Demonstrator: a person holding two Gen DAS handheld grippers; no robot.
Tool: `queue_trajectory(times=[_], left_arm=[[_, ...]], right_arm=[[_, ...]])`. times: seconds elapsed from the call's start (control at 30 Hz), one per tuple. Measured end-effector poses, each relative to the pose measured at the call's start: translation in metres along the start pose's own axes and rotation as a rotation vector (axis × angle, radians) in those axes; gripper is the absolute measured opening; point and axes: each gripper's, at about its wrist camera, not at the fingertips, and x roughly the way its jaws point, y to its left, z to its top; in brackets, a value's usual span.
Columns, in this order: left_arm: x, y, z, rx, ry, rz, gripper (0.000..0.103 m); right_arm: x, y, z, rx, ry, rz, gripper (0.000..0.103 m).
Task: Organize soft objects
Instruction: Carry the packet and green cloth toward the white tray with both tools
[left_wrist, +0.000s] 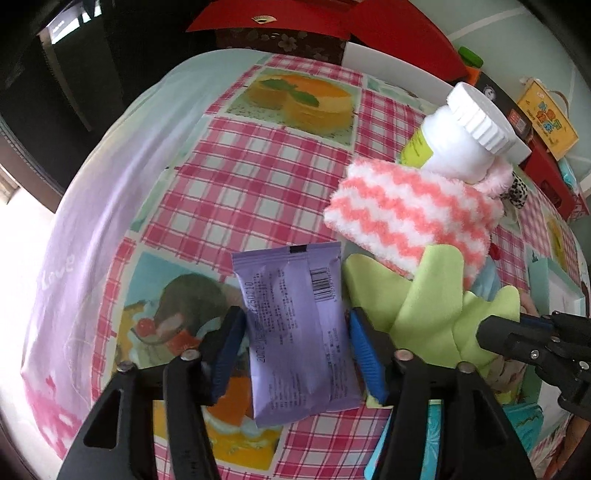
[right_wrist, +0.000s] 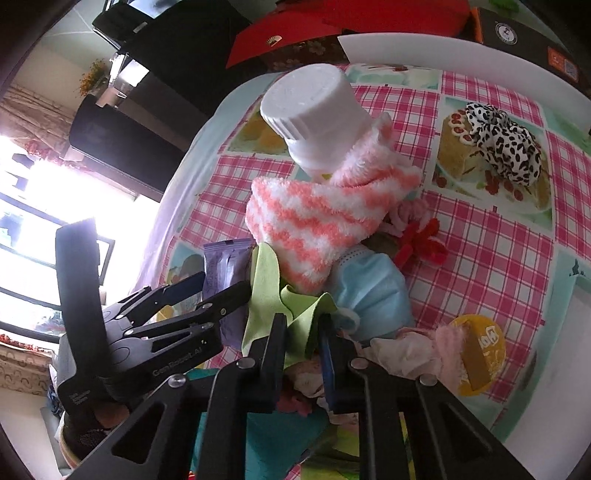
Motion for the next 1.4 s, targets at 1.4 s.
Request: queue_trajectory(times=[1.4], left_arm=[[-0.159,0.005,-0.039,-0.129,-0.298,-0.128,0.045]], right_arm=[[-0.166,-0.051,-0.064,0.2,-0.526,0.567,0.001]])
